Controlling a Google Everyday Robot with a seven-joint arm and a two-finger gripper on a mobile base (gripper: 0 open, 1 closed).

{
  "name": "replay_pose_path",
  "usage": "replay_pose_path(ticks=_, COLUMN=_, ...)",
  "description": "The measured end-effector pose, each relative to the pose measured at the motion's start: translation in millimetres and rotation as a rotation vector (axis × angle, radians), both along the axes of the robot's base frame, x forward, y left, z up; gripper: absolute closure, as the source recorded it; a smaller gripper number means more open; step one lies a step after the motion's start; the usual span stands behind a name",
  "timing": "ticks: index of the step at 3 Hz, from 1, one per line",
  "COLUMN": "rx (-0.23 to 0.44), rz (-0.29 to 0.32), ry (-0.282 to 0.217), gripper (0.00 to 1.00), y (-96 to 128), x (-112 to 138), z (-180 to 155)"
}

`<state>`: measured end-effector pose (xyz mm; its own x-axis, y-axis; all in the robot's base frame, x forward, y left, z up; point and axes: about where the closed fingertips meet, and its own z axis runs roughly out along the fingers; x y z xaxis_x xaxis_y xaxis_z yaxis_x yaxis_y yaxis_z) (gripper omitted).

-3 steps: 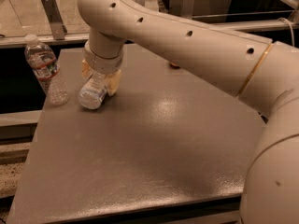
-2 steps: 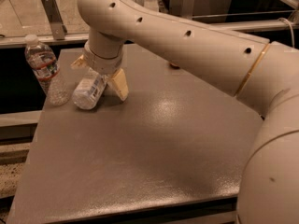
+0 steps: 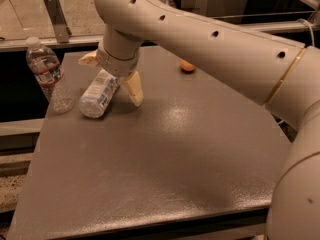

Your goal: Move blue plastic bottle near water bottle

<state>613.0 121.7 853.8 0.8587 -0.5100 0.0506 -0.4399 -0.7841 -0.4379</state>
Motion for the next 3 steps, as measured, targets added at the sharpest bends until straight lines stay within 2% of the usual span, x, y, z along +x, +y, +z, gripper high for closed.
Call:
replay_pose_path(ticks=1, rx=0.086, rz=-0.055, ry=-0.006, gripper=0.0, y=-31.4, x=-7.0, z=20.5)
replay_pose_path(ticks=2, rx=0.212, rz=-0.117, ry=-0.031, gripper=0.0, y=-69.8, x=-24.5, z=51.5)
replay_pose_path(ticks=3, rx=0.337, rz=-0.195, ry=-0.056, gripper=0.0, y=-118.3, x=-46.0, z=78.6)
